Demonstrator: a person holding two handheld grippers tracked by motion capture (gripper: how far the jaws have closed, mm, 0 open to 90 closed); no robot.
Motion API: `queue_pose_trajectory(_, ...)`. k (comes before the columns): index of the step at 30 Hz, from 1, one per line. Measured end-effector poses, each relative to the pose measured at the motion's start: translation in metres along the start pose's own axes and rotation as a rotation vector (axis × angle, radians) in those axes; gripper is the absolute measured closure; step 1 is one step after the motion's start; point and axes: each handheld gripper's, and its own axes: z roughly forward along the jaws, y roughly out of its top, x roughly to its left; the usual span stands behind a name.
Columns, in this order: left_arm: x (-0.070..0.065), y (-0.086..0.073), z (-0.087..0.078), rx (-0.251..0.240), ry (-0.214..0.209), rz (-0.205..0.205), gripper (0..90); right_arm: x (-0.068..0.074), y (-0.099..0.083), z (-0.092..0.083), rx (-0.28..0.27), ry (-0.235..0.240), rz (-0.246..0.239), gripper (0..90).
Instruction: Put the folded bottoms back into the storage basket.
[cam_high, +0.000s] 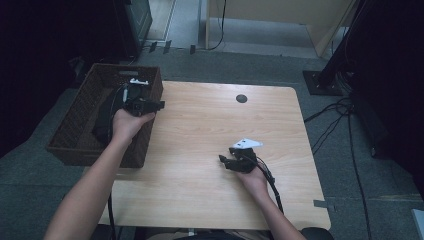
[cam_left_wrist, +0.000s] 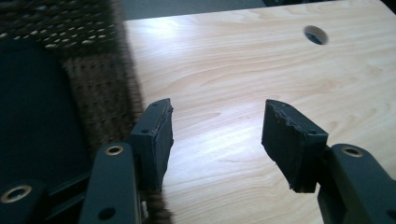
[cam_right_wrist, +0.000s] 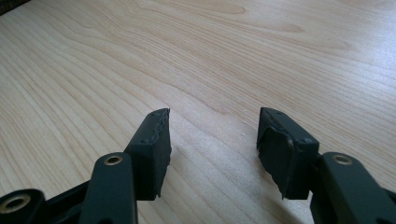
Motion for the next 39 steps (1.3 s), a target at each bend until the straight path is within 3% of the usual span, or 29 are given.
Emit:
queue_pose_trajectory(11, -0.023, -0.011, 0.011, 0.005, -0.079, 0.028, 40.4, -0.001, 0.000, 0.000, -0.002, 0.008, -0.002, 44.0)
queue_pose_trajectory(21, -0.044, -0.033, 0.027, 0.036, -0.116, 0.106, 39.7, 0.000, 0.000, 0.000, 0.000, 0.011, -0.005, 42.5)
queue_pose_trajectory(39, -0.075, -0.071, 0.054, 0.099, -0.200, 0.181, 38.6, 0.001, 0.000, 0.000, 0.004, 0.006, -0.015, 41.8)
